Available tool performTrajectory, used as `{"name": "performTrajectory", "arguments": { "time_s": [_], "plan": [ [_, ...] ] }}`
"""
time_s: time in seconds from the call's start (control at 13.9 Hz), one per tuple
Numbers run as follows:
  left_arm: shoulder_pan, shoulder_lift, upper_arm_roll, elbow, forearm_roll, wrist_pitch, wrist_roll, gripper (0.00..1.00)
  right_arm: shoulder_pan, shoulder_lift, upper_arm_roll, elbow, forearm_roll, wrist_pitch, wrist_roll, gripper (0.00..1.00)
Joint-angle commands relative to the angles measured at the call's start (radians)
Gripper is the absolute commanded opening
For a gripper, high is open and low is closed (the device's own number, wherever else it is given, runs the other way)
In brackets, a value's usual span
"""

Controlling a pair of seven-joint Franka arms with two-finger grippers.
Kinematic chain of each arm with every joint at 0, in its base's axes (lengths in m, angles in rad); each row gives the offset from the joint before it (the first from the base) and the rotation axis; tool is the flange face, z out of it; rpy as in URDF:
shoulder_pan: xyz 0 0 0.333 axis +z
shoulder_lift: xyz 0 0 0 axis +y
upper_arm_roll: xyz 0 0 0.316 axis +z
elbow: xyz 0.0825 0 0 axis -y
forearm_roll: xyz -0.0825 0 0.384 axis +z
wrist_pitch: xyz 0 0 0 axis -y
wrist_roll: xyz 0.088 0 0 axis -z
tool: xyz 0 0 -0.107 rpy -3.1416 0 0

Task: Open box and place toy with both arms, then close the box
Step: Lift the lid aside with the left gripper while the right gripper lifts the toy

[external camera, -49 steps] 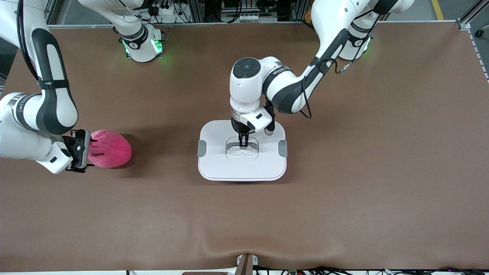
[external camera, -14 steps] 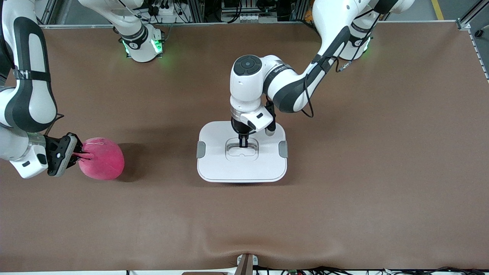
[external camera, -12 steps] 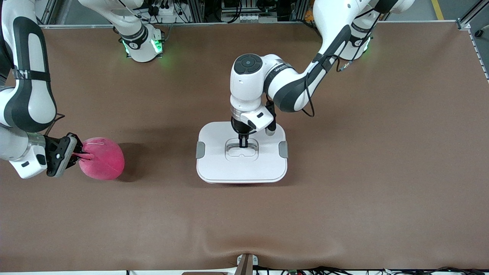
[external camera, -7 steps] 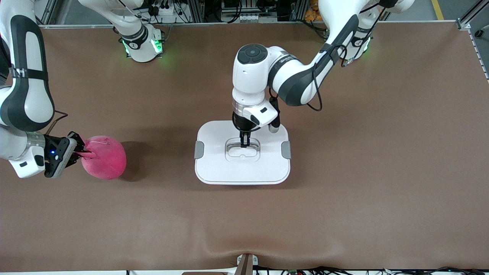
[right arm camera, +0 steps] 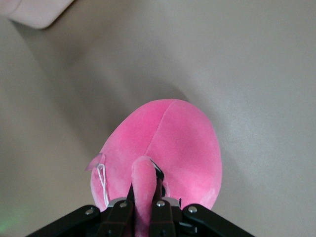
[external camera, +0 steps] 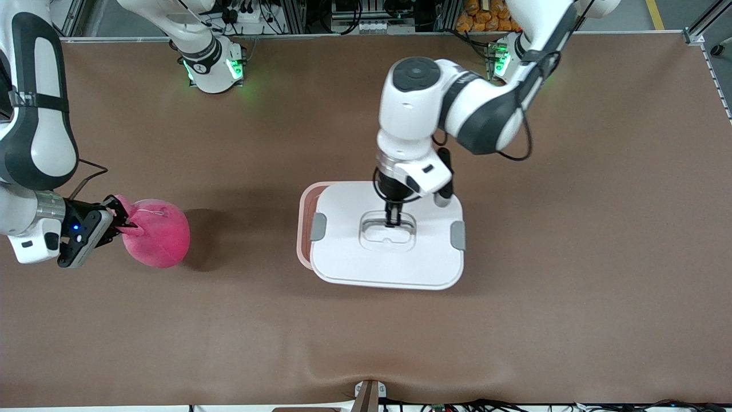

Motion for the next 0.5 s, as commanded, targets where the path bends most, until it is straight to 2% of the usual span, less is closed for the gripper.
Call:
{"name": "performTrajectory", "arguments": {
  "time_s": [0.0,0.43],
  "plan": [
    [0.083,-0.062,-0.016,-0.016,-0.086,-0.056,0.193,0.0,0.024,-0.023,0.007,0.009,0.016,-0.022,0.086,0.0],
    [0.207,-0.096,-0.016,-0.016,-0.176,-0.185,0.567,0.0,0.139,-0.02,0.007,0.115,0.062,-0.112,0.391,0.0]
  ]
}}
